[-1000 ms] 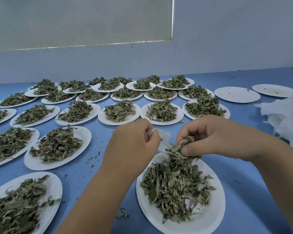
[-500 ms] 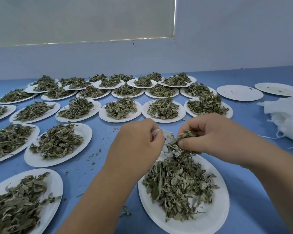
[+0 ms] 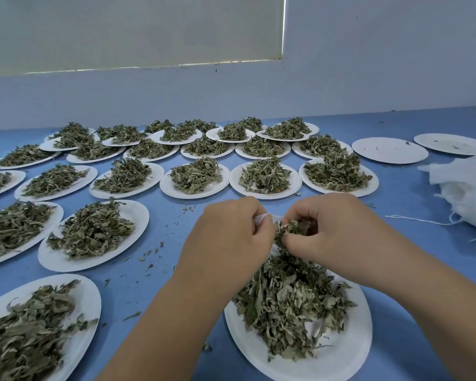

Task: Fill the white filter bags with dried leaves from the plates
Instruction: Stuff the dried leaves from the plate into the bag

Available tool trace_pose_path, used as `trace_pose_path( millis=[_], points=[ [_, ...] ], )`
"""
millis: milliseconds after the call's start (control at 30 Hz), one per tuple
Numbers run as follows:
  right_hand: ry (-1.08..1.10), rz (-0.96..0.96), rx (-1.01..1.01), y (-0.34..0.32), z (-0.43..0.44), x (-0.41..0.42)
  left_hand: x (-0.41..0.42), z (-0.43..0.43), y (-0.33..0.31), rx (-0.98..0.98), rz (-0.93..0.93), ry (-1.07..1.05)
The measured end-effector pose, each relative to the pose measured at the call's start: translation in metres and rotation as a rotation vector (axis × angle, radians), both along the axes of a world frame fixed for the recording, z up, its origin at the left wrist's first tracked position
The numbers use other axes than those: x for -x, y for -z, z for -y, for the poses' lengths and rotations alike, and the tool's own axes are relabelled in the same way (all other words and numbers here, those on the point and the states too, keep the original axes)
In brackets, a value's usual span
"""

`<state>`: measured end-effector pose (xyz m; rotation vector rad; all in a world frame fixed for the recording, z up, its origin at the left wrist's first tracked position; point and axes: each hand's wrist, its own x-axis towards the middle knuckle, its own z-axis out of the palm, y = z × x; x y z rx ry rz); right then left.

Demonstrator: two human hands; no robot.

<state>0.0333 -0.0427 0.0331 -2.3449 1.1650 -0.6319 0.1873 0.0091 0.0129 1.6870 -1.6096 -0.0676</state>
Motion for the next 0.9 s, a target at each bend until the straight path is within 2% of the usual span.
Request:
trace_pose_path(
  millis=[100,300,433,533,667,767,900],
  points=[
    [0.025,-0.062,0.063,0.003,-0.002,-0.003,0.001,0.000,0.000,-0.002,0.009,0.009],
    [0.057,0.082,0.107,0.008,-0.003,-0.006,0.001,0.001,0.001,0.004,-0.011,0.013],
    [0.087,0.083,0.143,0.010,-0.003,-0.011,0.002,0.001,0.000,0.002,-0.084,0.003],
    [0.052,0.099,0.153,0.011,-0.003,-0.011,0.001,0.002,0.000,-0.006,-0.126,-0.020],
    [-0.015,0.220,0.130,0.007,-0.005,-0.008,0.000,0.003,-0.002,0.003,-0.156,-0.047],
    [-0.002,0.204,0.197,0.009,-0.004,-0.009,0.001,0.002,-0.003,0.002,-0.171,-0.041],
    [-0.015,0.212,0.156,0.011,-0.004,-0.012,0.000,0.002,-0.004,-0.013,-0.196,-0.032]
  ],
)
